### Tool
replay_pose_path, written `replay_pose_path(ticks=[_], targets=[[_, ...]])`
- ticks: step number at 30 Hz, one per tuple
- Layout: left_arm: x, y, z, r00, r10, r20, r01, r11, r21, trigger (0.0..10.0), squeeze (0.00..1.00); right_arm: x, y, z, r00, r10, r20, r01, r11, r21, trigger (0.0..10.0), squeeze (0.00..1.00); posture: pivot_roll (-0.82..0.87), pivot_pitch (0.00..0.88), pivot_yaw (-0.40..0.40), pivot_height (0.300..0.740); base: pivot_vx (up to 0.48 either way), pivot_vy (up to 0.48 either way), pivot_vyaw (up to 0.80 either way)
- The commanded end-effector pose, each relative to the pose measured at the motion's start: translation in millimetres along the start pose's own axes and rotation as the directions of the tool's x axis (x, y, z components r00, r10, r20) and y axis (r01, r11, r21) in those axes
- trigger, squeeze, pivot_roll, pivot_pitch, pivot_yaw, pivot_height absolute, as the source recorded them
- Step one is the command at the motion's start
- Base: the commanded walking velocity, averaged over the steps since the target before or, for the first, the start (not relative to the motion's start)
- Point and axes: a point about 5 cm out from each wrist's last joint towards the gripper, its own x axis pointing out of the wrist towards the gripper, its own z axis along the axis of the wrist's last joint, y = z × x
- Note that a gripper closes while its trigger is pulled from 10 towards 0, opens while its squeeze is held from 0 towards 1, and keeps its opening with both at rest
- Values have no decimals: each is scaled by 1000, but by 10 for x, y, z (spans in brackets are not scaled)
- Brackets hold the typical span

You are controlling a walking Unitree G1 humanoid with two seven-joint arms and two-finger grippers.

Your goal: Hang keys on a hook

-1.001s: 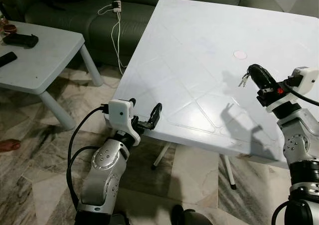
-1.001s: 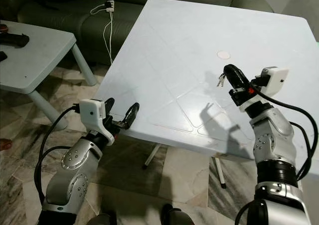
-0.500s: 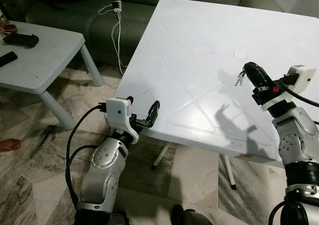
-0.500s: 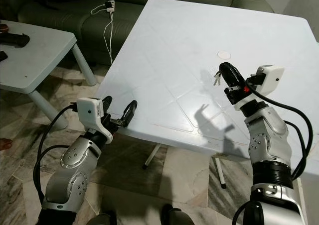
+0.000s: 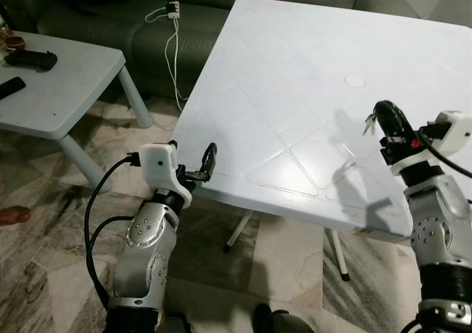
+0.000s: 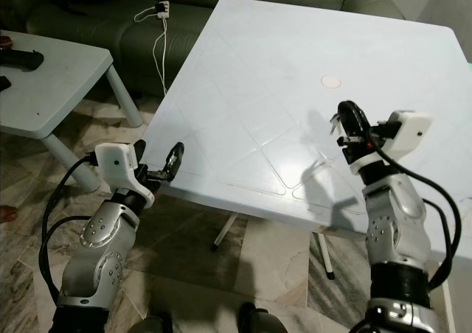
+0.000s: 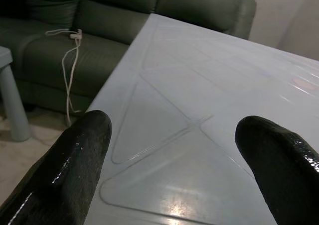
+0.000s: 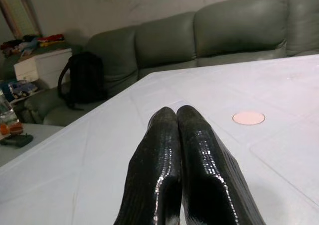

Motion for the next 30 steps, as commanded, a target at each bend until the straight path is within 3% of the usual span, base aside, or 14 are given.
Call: replay_pose_path(ticks=[1, 6, 13, 21, 30], targets=[[-15, 48, -41, 999, 42, -4, -42, 999, -5, 10000, 0, -61, 45, -14, 1000, -16, -1, 16, 1000, -6, 10000, 0, -41, 137, -56, 740, 0, 0, 0], [-43, 71, -77, 999, 47, -13, -48, 999, -27, 10000, 0, -133, 31, -79, 997, -77, -17, 77, 997, -2, 10000, 0, -36, 125, -56, 740, 0, 0, 0], [-123, 138, -98, 997, 77, -10, -77, 996, -54, 10000, 0, -227, 149, -114, 994, -101, -39, 97, 992, -86, 10000, 0, -28, 118, -64, 740, 0, 0, 0], [-170, 215, -92, 993, 119, -2, -119, 991, -54, 10000, 0, -263, 280, -253, 984, -111, -136, 87, 982, -169, 10000, 0, -16, 121, -63, 740, 0, 0, 0], [-142, 204, -47, 996, 87, 8, -87, 996, -37, 10000, 0, -246, 319, -235, 982, -111, -150, 81, 978, -191, 10000, 0, -16, 137, -54, 740, 0, 0, -775]])
